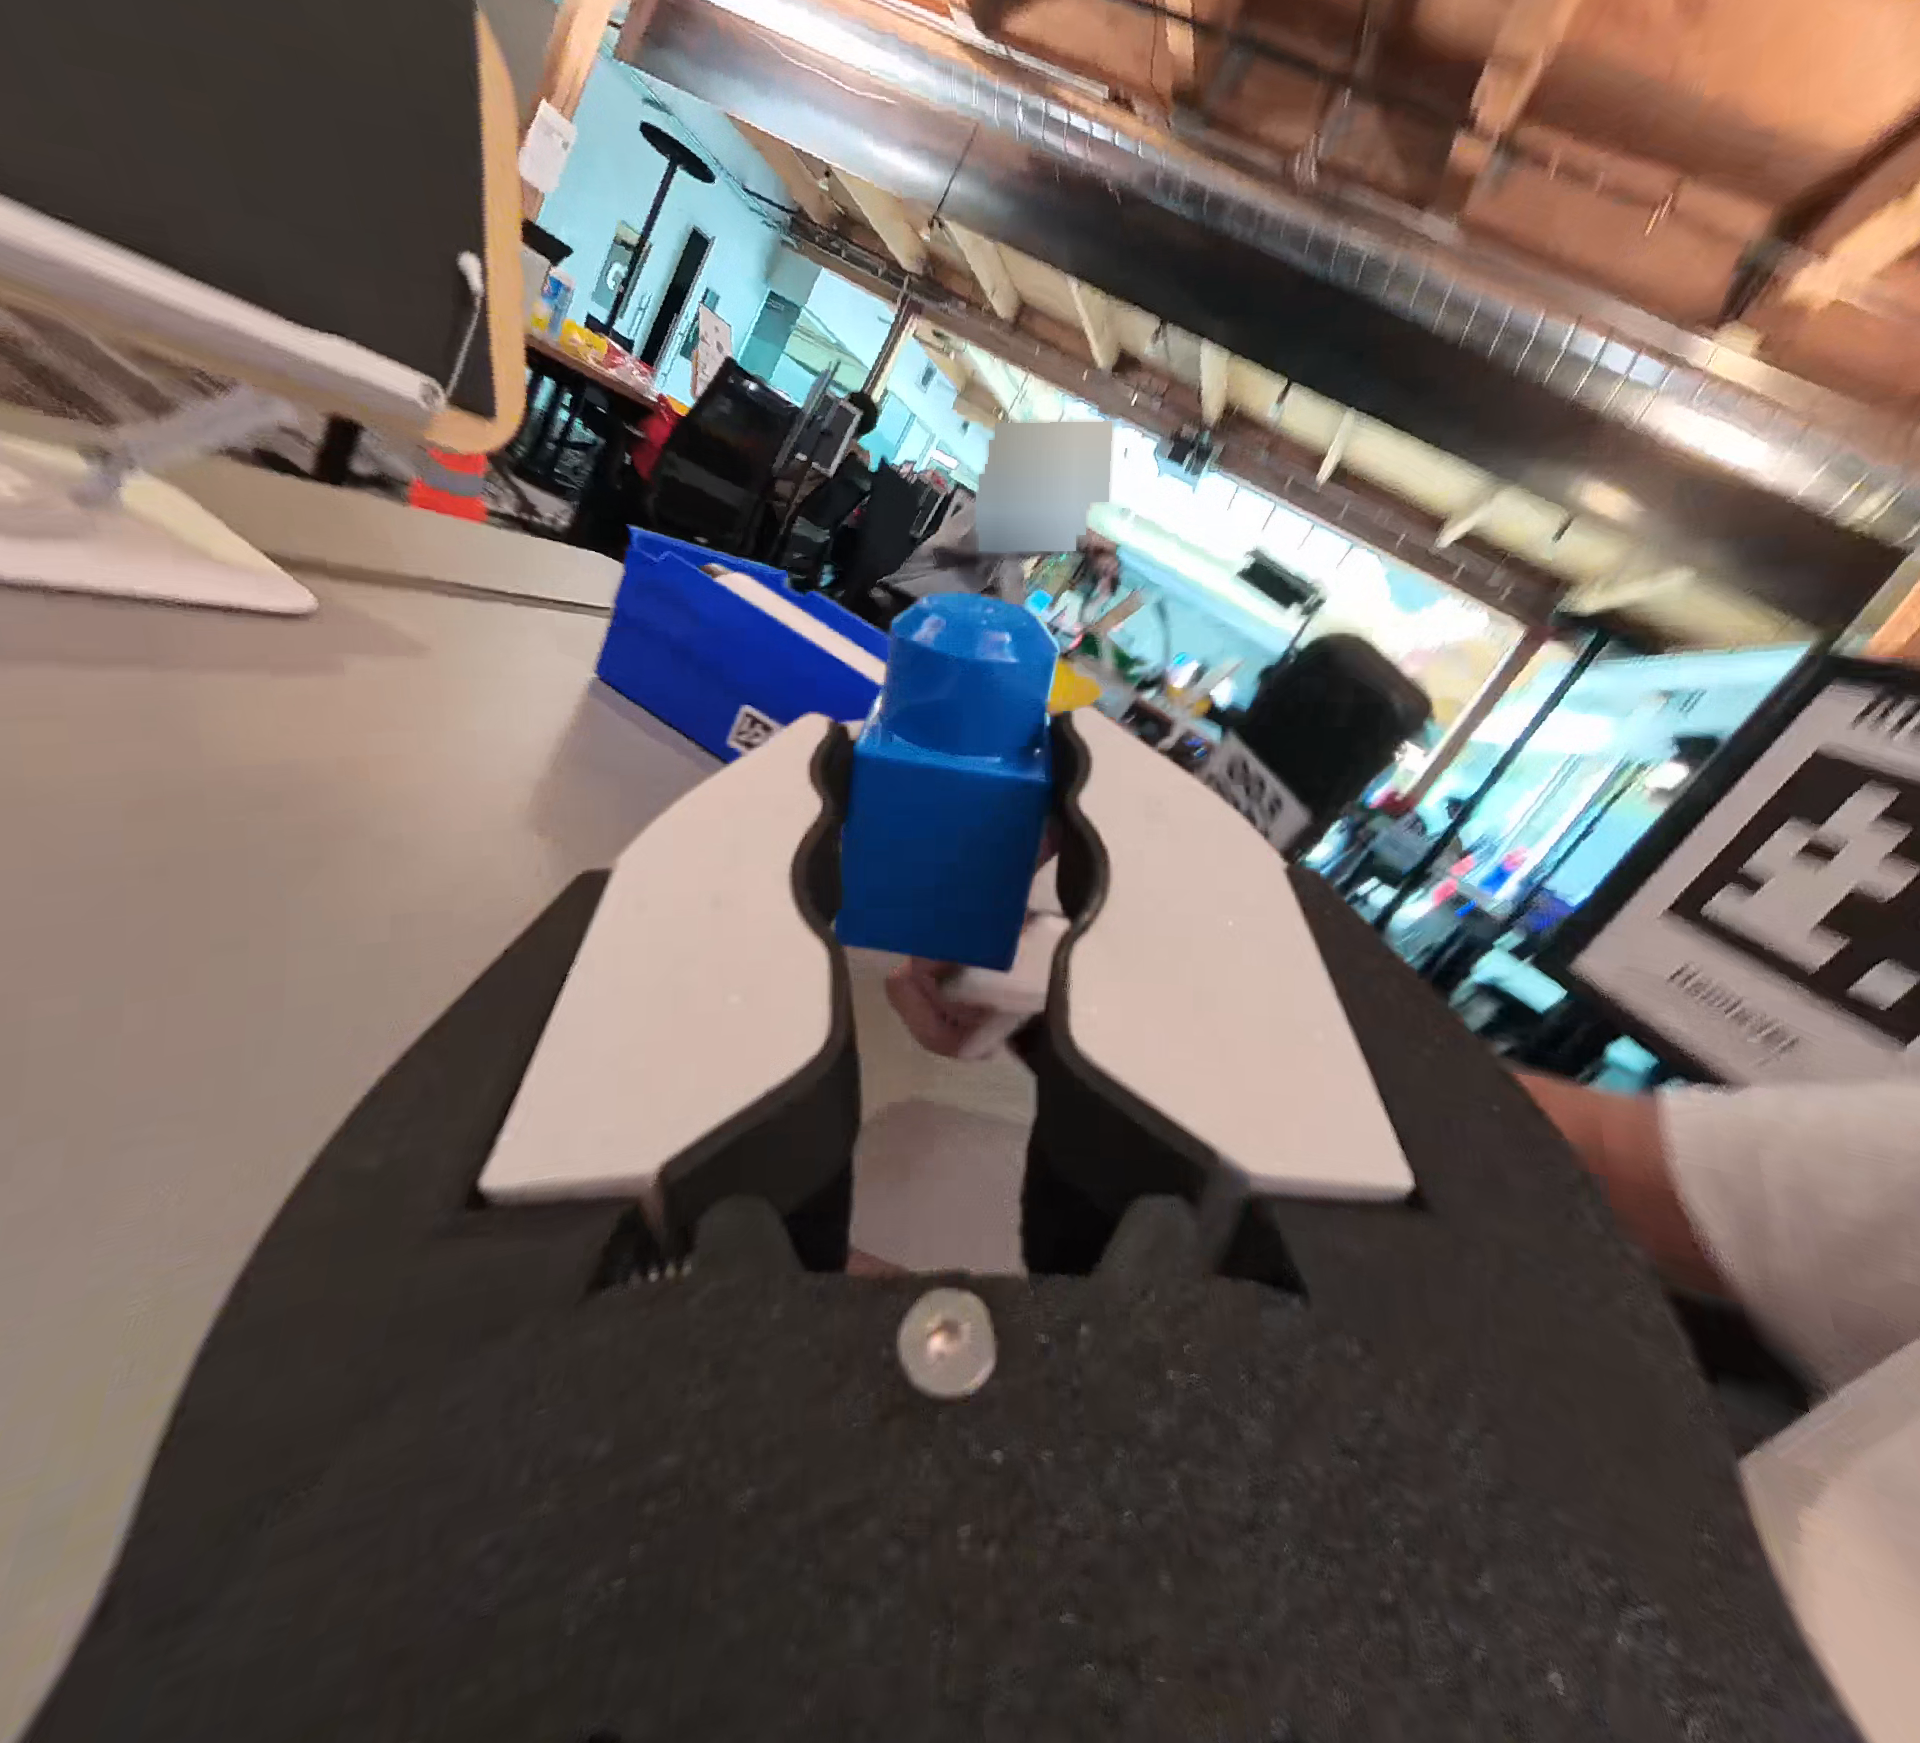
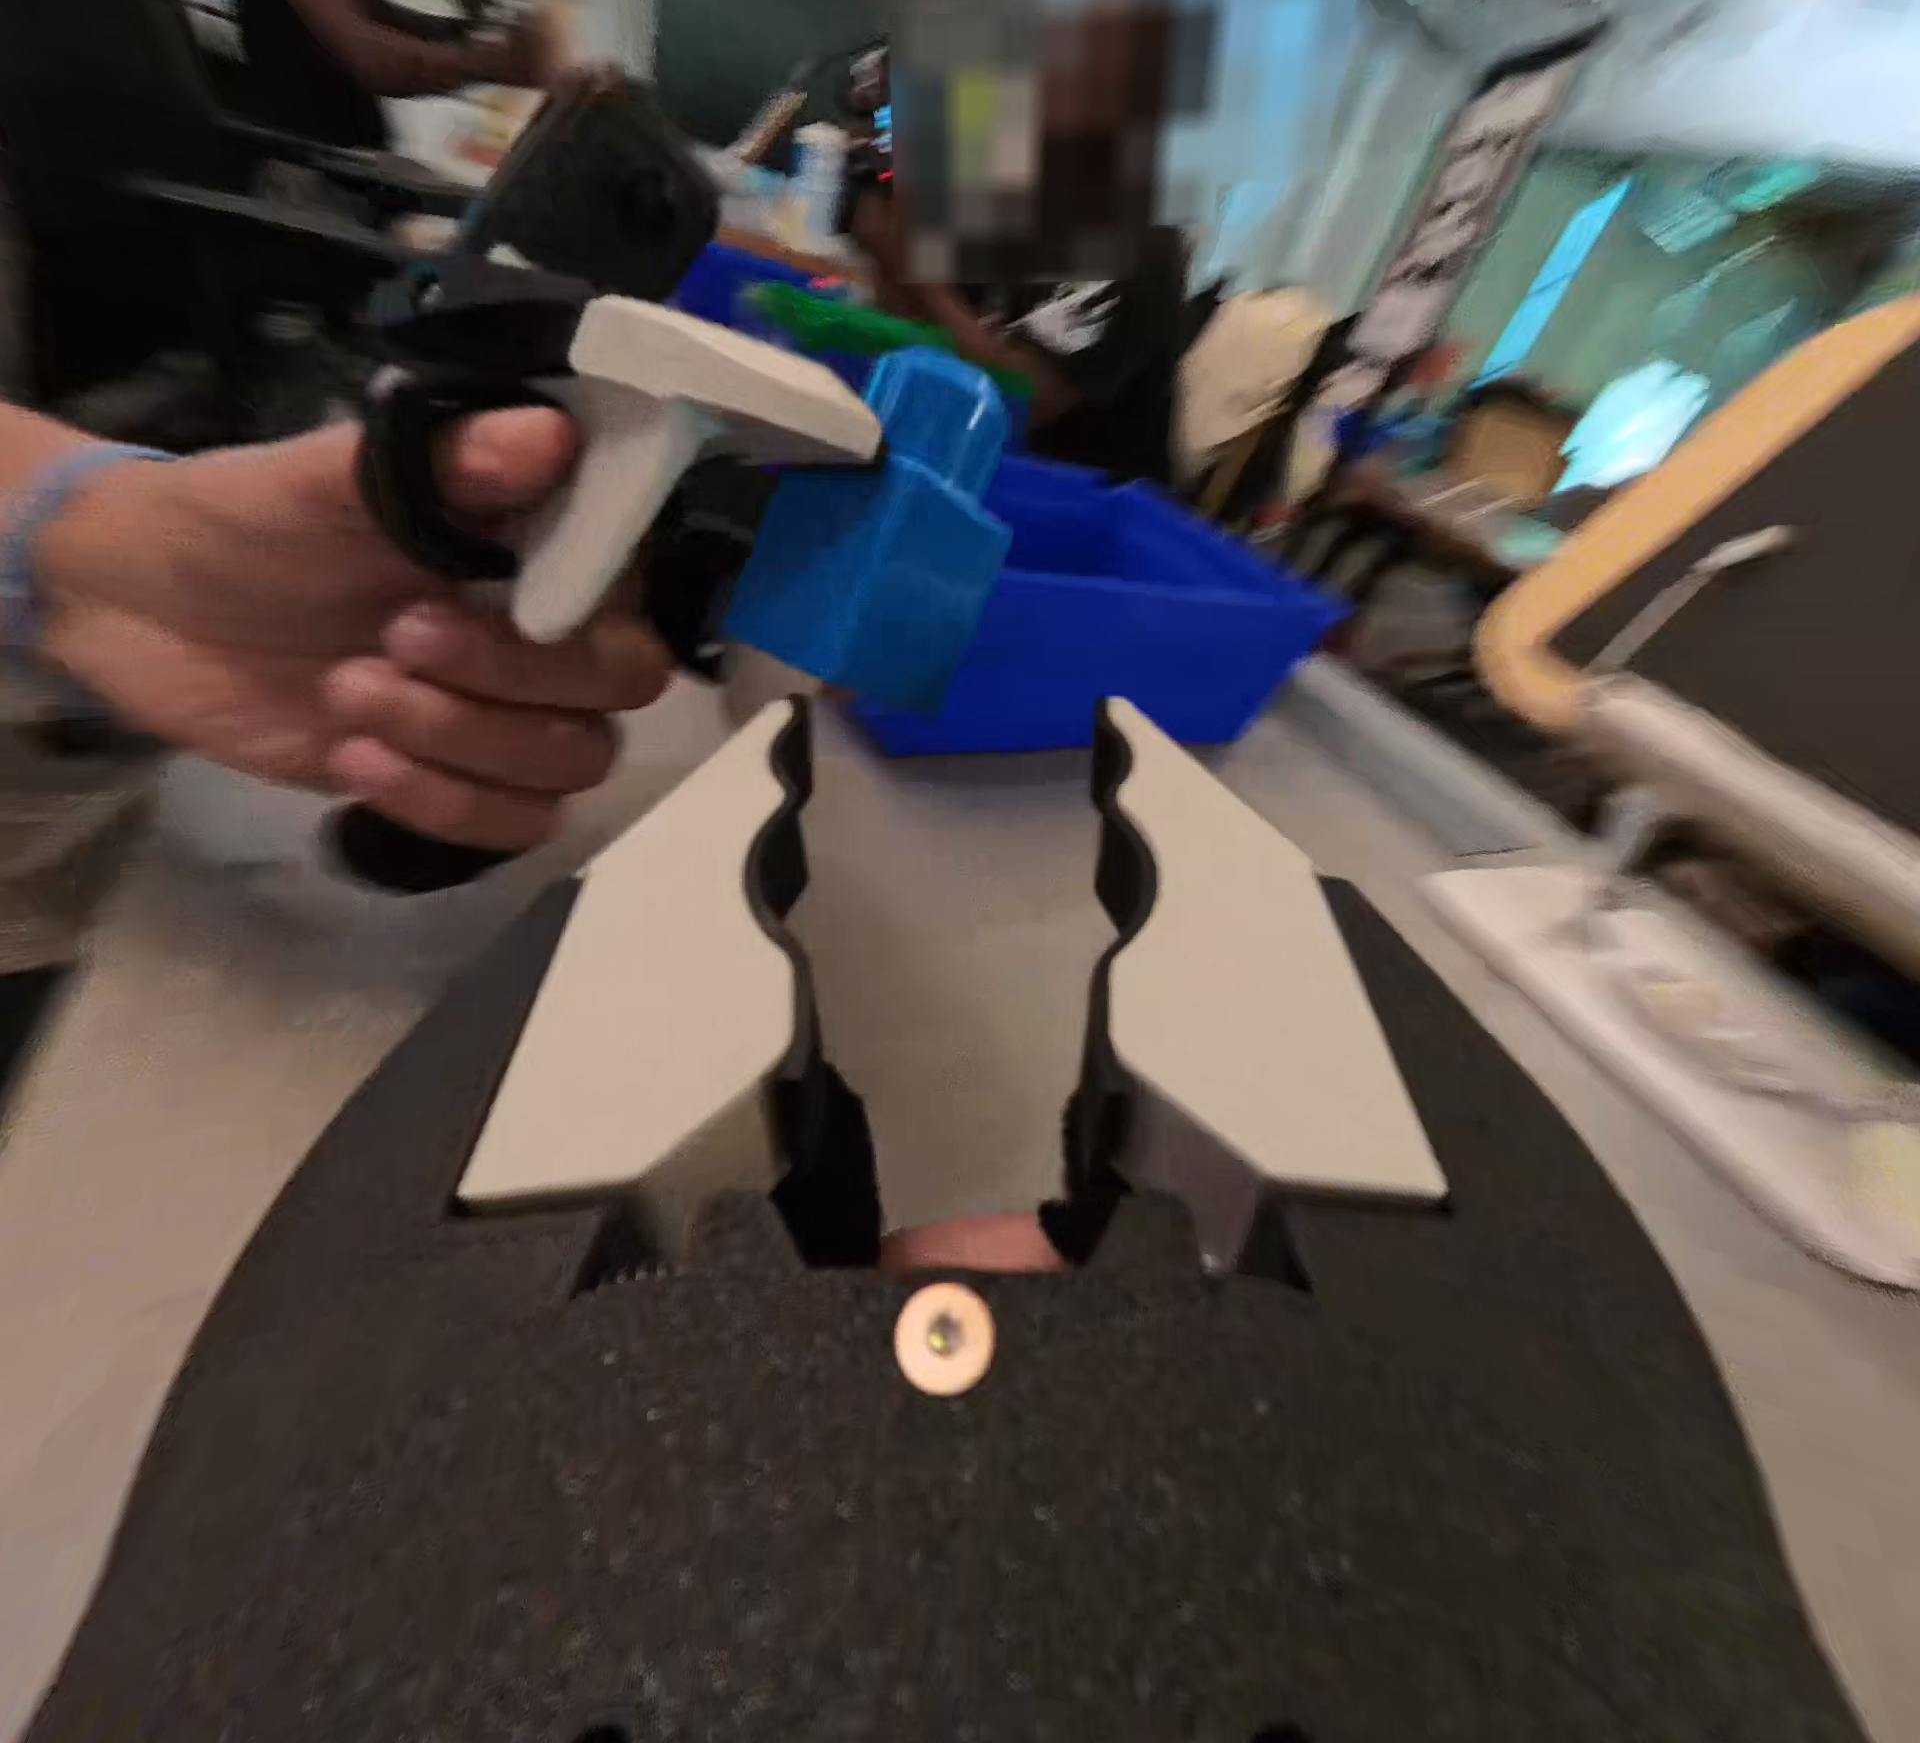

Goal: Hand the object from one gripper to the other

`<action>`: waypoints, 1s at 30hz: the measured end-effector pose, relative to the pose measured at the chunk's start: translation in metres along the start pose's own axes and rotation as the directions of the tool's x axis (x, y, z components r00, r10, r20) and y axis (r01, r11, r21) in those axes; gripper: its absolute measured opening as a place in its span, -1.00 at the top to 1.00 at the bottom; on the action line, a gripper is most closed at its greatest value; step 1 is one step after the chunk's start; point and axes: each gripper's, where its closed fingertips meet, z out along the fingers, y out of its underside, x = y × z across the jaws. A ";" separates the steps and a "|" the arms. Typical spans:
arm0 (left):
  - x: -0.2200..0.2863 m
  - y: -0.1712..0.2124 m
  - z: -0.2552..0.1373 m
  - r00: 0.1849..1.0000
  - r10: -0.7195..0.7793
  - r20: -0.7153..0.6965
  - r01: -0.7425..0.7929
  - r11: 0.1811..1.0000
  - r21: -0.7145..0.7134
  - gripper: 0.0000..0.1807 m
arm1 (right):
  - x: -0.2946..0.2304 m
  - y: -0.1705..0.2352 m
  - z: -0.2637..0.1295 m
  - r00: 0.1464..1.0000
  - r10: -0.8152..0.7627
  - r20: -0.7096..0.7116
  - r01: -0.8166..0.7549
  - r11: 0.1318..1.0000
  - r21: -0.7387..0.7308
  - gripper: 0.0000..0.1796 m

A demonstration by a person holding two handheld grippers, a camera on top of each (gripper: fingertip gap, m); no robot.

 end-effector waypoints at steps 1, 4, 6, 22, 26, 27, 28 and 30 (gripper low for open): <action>0.000 0.001 0.001 0.998 -0.063 -0.014 0.063 0.998 0.008 0.60 | 0.007 -0.007 -0.005 0.992 -0.085 -0.098 0.089 0.995 0.042 0.54; -0.002 0.006 0.003 0.976 -0.212 -0.043 0.213 0.977 0.026 0.60 | 0.000 -0.010 -0.008 0.966 -0.219 -0.135 0.227 0.973 0.049 0.76; -0.001 0.006 0.004 0.956 -0.283 -0.074 0.287 0.957 0.042 0.60 | -0.001 -0.014 -0.009 0.965 -0.218 -0.142 0.229 0.971 0.066 0.81; -0.023 0.013 0.002 0.995 -0.079 0.058 0.084 0.994 -0.076 0.50 | 0.034 0.005 -0.017 0.989 -0.072 -0.126 0.060 0.994 -0.095 0.99; -0.051 0.033 -0.007 0.841 0.499 0.211 -0.396 0.832 -0.389 0.23 | 0.048 0.030 -0.019 0.966 -0.193 -0.173 0.136 0.946 -0.293 0.99; -0.055 0.037 -0.009 0.769 0.603 0.213 -0.472 0.760 -0.448 0.18 | 0.046 0.033 -0.018 0.961 -0.221 -0.167 0.158 0.933 -0.322 0.99; -0.056 0.039 -0.009 0.724 0.657 0.210 -0.510 0.715 -0.478 0.20 | 0.043 0.035 -0.016 0.956 -0.247 -0.156 0.183 0.922 -0.340 0.99; -0.054 0.046 -0.006 0.723 0.659 0.207 -0.501 0.706 -0.500 0.21 | 0.032 0.034 -0.012 0.951 -0.283 -0.125 0.226 0.911 -0.344 0.99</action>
